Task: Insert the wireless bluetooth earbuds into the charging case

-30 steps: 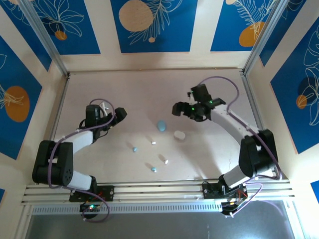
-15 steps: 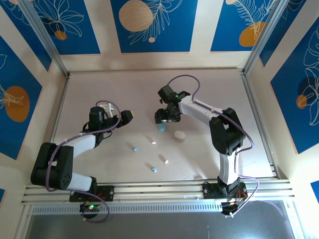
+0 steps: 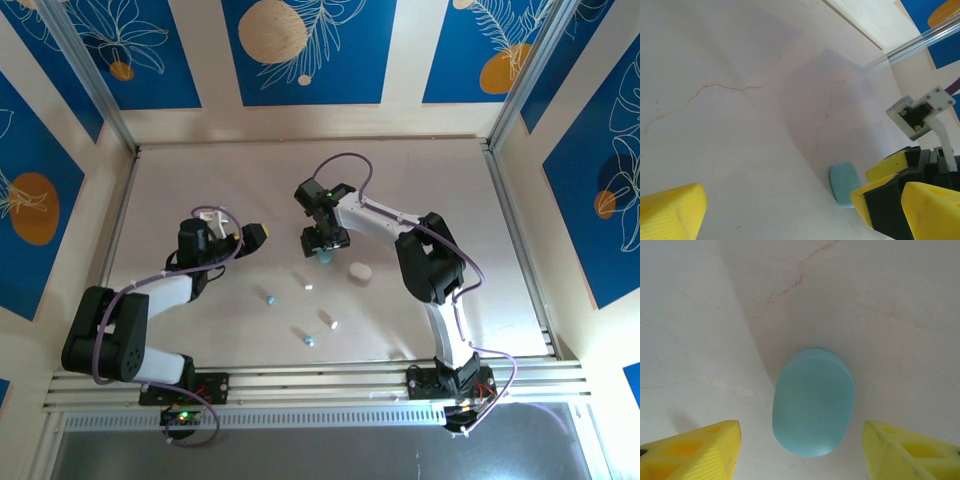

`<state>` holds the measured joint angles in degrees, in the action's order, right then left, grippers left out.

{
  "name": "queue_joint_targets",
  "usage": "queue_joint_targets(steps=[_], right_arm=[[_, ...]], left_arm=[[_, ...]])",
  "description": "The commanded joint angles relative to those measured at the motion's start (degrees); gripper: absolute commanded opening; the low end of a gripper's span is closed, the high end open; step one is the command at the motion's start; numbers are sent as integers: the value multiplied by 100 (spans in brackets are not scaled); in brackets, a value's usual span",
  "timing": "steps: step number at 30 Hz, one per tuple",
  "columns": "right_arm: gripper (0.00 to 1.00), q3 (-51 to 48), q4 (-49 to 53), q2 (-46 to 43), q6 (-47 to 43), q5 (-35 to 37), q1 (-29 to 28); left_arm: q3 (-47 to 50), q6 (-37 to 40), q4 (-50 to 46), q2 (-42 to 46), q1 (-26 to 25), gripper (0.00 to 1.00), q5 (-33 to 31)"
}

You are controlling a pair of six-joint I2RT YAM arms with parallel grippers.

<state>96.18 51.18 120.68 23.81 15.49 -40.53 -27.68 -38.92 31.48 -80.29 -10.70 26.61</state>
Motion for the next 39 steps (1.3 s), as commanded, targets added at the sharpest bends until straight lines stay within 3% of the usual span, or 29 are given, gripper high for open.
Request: queue_joint_targets(steps=[1, 14, 22, 25, 39], right_arm=[[65, 275, 323, 191, -79, 180, -55], [52, 427, 428, 377, 5, 150, -25], [50, 399, 406, 421, 9, 99, -7], [45, 401, 402, 420, 25, 60, -7], [47, 410, 384, 447, 62, -36, 22]], left_arm=[[61, 19, 253, 101, -55, 100, 149], [67, 27, 278, 88, -61, 100, 177], [61, 25, 329, 55, -70, 100, 187], [70, 31, 365, 53, -75, 100, 190], [85, 18, 435, 16, -95, 100, 213]])
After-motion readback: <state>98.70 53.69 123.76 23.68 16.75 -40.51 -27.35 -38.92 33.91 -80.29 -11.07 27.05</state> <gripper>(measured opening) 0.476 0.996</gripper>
